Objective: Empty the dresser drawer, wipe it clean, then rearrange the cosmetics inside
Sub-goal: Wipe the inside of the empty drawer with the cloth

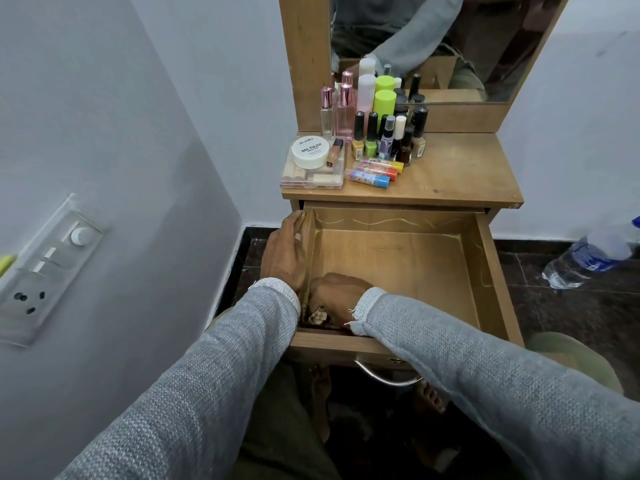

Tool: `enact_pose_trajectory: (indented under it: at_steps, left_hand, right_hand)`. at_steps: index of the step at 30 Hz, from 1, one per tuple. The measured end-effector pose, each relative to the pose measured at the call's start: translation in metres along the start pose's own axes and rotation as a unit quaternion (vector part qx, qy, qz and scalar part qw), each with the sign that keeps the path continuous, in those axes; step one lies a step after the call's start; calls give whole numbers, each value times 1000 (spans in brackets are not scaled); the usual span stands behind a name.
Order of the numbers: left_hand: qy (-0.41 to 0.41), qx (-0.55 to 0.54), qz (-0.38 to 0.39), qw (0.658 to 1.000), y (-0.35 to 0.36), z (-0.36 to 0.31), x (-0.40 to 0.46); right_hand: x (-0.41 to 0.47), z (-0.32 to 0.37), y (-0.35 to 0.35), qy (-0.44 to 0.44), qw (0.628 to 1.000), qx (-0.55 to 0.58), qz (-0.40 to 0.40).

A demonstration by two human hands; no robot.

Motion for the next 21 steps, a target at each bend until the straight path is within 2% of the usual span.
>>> enact_pose_trajectory:
  at_steps: [3, 6, 8, 11, 14, 18, 21]
  left_hand:
    - [7, 5, -1, 1000, -1, -2, 0]
    - [5, 7, 2, 1000, -1, -1, 2]
    - [-1, 9, 4, 1000, 0, -1, 2]
    - [-11, 12, 2, 1000, -1, -1, 1]
    - [1, 5, -2, 1000, -1, -2, 0]
    - [-3, 5, -2, 1000, -1, -3, 0]
    - [5, 7, 0, 1000, -1, -7, -1]
  right_hand:
    - [4, -15, -9, 60, 998, 0, -18]
    - [7, -41, -19, 182, 982, 54, -16]
    - [9, -51, -22, 223, 972, 76, -19]
    - [9, -52, -23, 230, 970, 85, 0]
    - [5, -44, -11, 230, 970, 61, 56]
    - [0, -10, 12, 120, 981, 96, 116]
    - [-1, -6, 16, 112, 983, 82, 117]
Point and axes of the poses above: each hand's wrist, its own x-axis towards the middle knuckle, its own y-axis out of the palm, z = x × y, the point moved 8 cm from there along x, towards the middle knuckle, and after that the axes turned 12 degrees about -x, right-handed, at the moved point
